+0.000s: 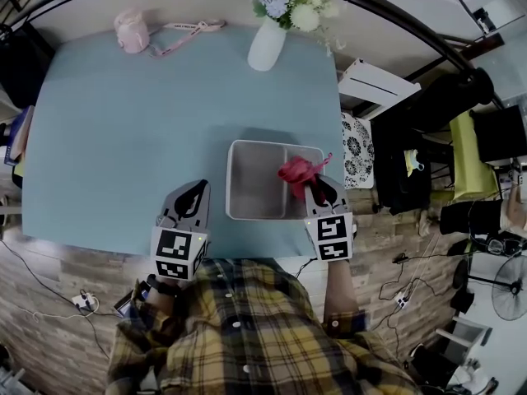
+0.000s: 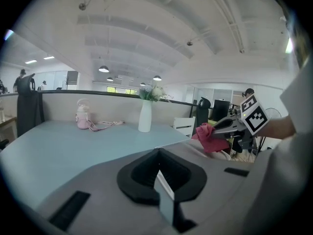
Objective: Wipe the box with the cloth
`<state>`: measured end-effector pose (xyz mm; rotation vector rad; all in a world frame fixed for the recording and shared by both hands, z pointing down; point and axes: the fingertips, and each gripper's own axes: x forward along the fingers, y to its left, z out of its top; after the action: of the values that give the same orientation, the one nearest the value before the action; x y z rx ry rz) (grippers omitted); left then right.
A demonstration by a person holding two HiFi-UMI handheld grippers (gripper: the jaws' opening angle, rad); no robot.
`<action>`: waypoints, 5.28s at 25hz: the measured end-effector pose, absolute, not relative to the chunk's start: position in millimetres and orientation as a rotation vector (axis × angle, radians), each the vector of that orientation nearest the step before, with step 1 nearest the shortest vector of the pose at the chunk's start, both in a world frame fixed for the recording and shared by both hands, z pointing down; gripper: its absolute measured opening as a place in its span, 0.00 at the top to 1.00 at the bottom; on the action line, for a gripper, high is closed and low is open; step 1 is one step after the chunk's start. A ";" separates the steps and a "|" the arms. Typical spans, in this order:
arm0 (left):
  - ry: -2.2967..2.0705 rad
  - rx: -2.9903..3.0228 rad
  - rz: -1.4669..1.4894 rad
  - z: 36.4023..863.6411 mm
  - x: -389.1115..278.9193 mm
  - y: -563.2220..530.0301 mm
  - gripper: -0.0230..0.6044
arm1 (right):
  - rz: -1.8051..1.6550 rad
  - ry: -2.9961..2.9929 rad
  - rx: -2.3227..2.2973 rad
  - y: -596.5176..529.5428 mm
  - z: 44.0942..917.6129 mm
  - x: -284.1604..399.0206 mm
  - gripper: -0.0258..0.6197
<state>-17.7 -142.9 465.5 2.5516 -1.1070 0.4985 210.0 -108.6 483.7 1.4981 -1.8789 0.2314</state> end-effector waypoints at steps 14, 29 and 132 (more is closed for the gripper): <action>-1.275 2.441 0.493 470.2 -68.4 -138.3 0.97 | 0.226 -2.182 1.092 -104.4 499.6 56.6 0.89; -1.222 2.465 0.506 473.7 -57.0 -139.5 0.97 | 0.223 -2.063 1.037 -78.0 542.1 68.0 0.89; -1.175 2.529 0.404 442.9 -15.8 -147.5 0.97 | 0.415 -2.310 1.868 -101.7 413.0 201.9 0.89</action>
<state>-15.8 -147.5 442.9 2.5288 -1.1750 0.4043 201.9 -101.7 413.0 1.8682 -2.3101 0.4149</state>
